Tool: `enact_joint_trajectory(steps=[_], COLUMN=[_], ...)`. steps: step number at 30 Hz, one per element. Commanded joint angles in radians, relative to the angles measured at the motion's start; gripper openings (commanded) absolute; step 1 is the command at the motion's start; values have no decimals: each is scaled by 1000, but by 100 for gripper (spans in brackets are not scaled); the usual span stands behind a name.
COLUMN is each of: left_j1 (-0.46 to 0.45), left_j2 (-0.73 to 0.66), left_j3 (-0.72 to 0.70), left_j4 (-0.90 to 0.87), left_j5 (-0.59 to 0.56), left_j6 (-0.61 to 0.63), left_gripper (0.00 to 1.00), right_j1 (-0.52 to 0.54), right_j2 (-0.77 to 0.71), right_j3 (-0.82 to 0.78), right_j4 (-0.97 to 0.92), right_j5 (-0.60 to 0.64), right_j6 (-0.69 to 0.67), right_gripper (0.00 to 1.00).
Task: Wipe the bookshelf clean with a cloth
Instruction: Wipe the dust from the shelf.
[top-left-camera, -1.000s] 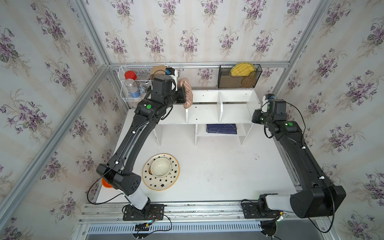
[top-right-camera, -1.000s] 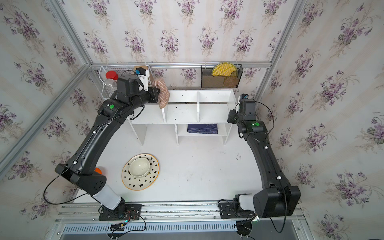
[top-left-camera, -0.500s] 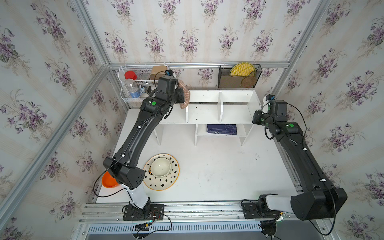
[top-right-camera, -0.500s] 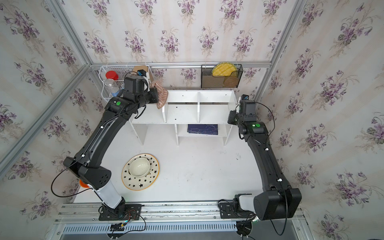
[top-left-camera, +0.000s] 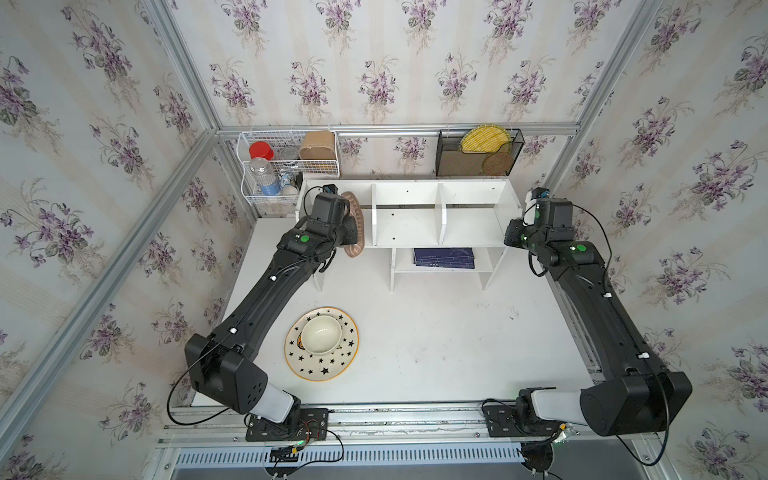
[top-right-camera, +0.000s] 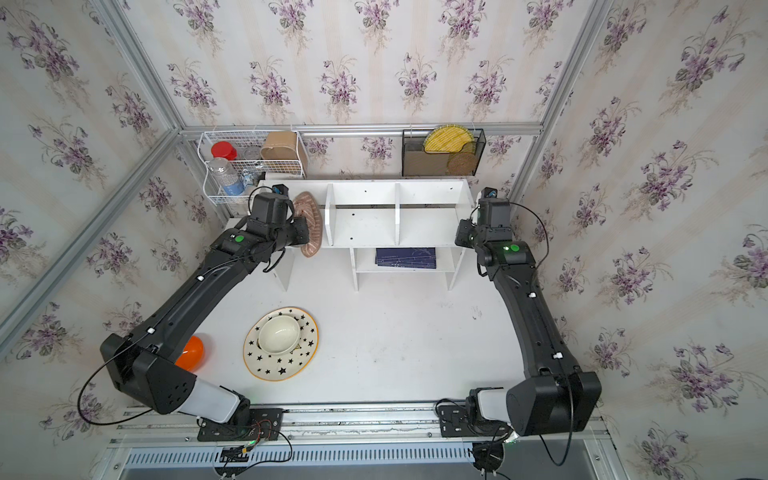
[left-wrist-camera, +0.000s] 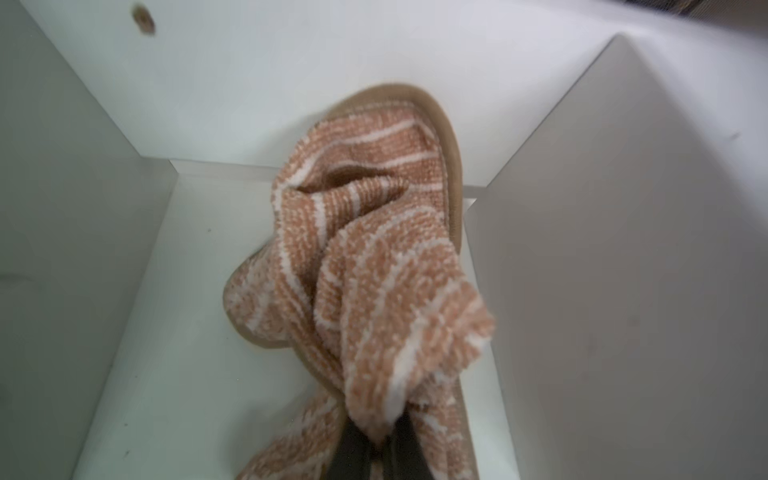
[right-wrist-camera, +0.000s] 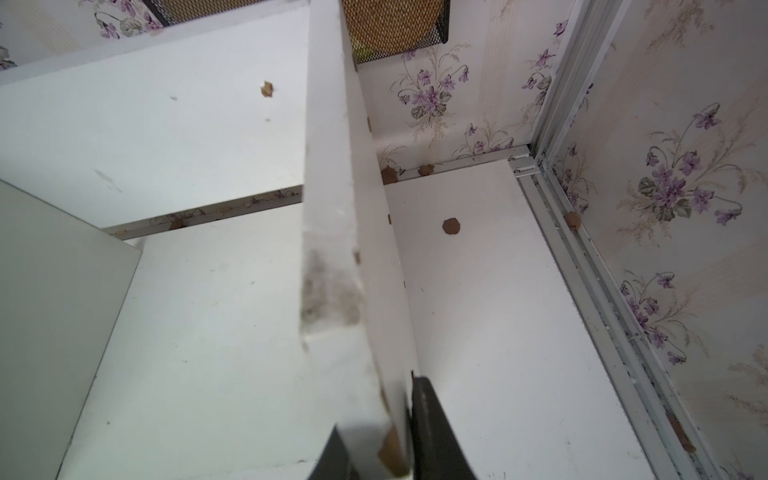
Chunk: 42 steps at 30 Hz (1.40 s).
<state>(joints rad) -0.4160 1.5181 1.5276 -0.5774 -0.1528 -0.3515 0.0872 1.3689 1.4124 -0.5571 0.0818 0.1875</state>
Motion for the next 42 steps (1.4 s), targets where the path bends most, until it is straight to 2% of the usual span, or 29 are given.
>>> enact_joint_trajectory(steps=[1, 5, 9, 14, 17, 20, 23, 34, 38, 42], left_j1=[2, 4, 23, 87, 115, 117, 112, 31, 37, 42], left_j2=[3, 23, -4, -65, -68, -50, -38, -28, -93, -234], left_j3=[-28, -24, -34, -66, -68, -61, -72, -100, -111, -97], left_j4=[82, 86, 57, 25, 19, 32, 65, 120, 95, 85], left_j5=[59, 79, 1, -34, -14, 52, 107, 136, 47, 45], left_j6=[-50, -66, -97, -112, -104, -94, -117, -160, -117, -64], left_gripper=[0, 0, 0, 0, 0, 0, 0, 0, 0, 0], right_j1=[-3, -3, -3, -4, -3, -3, -3, -3, -3, -4], right_j2=[42, 36, 18, 0, -4, -19, -42, -65, -116, -177], right_j3=[43, 35, 17, 9, 11, 3, -14, -10, 2, 29], right_j4=[-32, -20, -21, -15, -19, -16, -4, -13, -17, -28], right_j5=[8, -9, -9, -20, -1, 17, 23, 10, 45, 39], right_j6=[86, 93, 82, 72, 75, 81, 78, 93, 91, 95], right_gripper=[0, 0, 0, 14, 28, 52, 65, 68, 69, 69])
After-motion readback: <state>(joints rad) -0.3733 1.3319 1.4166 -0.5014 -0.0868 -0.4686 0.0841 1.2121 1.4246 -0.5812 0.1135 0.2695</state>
